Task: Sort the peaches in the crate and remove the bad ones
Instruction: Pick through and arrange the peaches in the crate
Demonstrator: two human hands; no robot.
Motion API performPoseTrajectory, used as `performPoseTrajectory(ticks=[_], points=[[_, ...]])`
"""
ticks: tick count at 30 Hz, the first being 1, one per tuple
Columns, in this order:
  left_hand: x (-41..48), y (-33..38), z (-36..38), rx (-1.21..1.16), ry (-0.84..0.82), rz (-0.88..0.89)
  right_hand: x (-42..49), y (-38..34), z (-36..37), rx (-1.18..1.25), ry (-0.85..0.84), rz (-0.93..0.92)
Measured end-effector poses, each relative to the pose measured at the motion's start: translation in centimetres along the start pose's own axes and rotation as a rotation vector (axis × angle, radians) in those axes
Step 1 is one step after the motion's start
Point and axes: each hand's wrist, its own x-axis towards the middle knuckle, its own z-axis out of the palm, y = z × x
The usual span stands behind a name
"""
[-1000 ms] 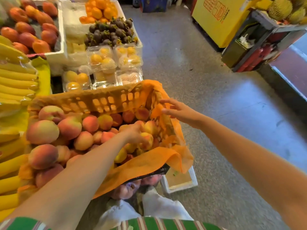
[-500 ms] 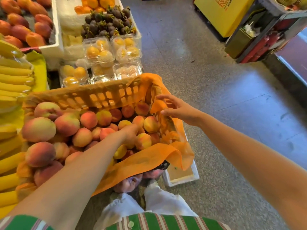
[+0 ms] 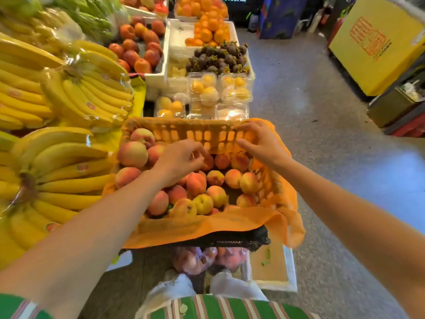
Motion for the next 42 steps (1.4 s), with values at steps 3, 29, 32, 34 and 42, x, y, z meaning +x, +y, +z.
performPoseTrajectory(ticks=[3, 29, 32, 34, 42], points=[[-2.5, -3.0, -3.6, 0.169, 0.182, -0.097, 1.1, -3.1, 3.8, 0.088, -0.295, -0.04], [-8.8, -12.3, -7.0, -0.242, 0.009, -0.348, 5.6, -12.6, 18.1, -0.068, -0.383, -0.535], [-9.2, -11.3, -6.4, -0.18, 0.001, -0.37, 5.4, -12.5, 17.7, 0.053, -0.369, -0.496], [-9.2, -10.8, -5.7, -0.132, 0.033, -0.36, 5.2, -12.4, 17.5, 0.155, -0.361, -0.444], [-9.4, -9.1, -5.1, 0.249, 0.08, -0.102, 4.0, -10.0, 13.8, 0.359, -0.348, -0.025]])
